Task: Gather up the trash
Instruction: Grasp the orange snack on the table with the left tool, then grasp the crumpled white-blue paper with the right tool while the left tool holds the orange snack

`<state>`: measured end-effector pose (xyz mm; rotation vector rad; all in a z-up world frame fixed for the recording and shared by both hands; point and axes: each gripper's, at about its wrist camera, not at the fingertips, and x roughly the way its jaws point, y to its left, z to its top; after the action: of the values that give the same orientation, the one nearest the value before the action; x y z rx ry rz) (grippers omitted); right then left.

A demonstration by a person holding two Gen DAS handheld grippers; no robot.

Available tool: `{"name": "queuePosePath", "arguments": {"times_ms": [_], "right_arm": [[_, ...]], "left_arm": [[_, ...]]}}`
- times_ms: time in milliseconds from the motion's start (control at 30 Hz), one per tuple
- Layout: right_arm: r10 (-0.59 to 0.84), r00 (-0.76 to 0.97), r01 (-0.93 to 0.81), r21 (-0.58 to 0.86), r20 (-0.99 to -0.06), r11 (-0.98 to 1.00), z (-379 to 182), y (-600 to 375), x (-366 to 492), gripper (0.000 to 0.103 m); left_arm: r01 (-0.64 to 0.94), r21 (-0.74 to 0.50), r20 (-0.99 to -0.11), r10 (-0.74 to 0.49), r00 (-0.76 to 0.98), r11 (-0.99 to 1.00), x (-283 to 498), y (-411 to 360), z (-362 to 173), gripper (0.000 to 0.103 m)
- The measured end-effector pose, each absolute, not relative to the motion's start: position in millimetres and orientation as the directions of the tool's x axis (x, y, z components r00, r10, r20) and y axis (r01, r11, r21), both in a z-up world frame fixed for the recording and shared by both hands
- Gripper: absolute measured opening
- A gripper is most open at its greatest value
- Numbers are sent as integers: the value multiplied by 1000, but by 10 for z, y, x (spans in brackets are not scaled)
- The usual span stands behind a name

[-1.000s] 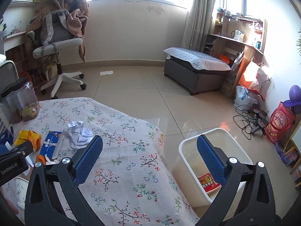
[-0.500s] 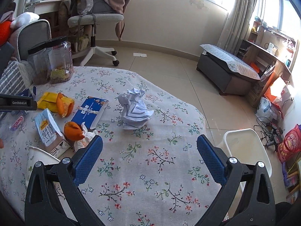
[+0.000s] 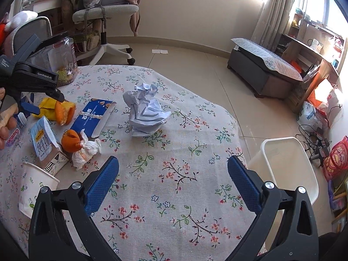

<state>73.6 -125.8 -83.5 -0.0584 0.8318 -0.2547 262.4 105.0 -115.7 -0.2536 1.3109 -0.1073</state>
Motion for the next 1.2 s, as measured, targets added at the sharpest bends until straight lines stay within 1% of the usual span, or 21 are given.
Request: {"name": "queuePosePath", "arguments": {"times_ms": [100,167,200,233,267,300,333,367,533,733,833,933,1033,1067,1133,1167,1200], "right_arm": [[-238,629,212,-131,-740,968,-875,-1330,762,96],[-231,622,217,-119,-748,969,-893,-1368,771,96],[-229,619,218,-115,-751,969,-899,-1381,775,96],[-227,617,219,-113,-753,969,-904,-1390,778,96],[-225,616,218,-111,-755,970,-911,-1397,774,96],[-224,616,218,-111,-755,970,-914,-1394,778,96],[-224,615,217,-111,-756,970,-915,-1397,782,96],[-222,614,215,-110,-757,970,-916,-1399,790,96],[-173,619,174,-81,-766,981,-849,-1408,931,96],[-120,601,115,-63,-790,991,-765,-1331,1387,96],[-47,555,113,19,-831,993,-821,-1348,1638,96],[44,502,193,162,-864,968,-943,-1458,1832,96],[146,485,309,325,-862,894,-1090,-1582,1919,96],[167,483,349,364,-860,863,-1149,-1603,1932,96],[186,467,407,398,-864,822,-1271,-1639,1966,96],[186,460,421,398,-868,815,-1321,-1640,1989,94],[178,454,426,388,-873,817,-1362,-1631,2004,86]], "left_arm": [[-84,-255,-942,-228,245,963,2694,1017,-1251,71],[-92,-256,-944,-229,238,962,2721,984,-1303,58],[-94,-259,-944,-231,234,961,2731,969,-1330,55],[-92,-261,-944,-234,233,961,2731,953,-1346,48],[-84,-260,-943,-234,238,962,2723,930,-1349,38],[-70,-248,-942,-224,248,966,2712,904,-1339,31],[-53,-238,-942,-217,257,970,2692,878,-1323,21],[-43,-244,-938,-225,263,969,2670,875,-1311,16],[-15,-294,-897,-270,350,956,2396,964,-1069,14],[-10,-397,-833,-356,424,918,2008,1150,-768,14],[8,-422,-795,-374,478,907,1888,1205,-584,14],[37,-418,-778,-379,501,908,1830,1212,-498,14],[46,-420,-783,-388,486,906,1859,1181,-552,14],[45,-427,-786,-395,476,903,1860,1170,-579,14],[44,-439,-789,-409,459,897,1872,1163,-618,14],[45,-442,-789,-412,456,896,1880,1160,-626,14],[46,-442,-789,-413,456,896,1888,1160,-626,14]]}}
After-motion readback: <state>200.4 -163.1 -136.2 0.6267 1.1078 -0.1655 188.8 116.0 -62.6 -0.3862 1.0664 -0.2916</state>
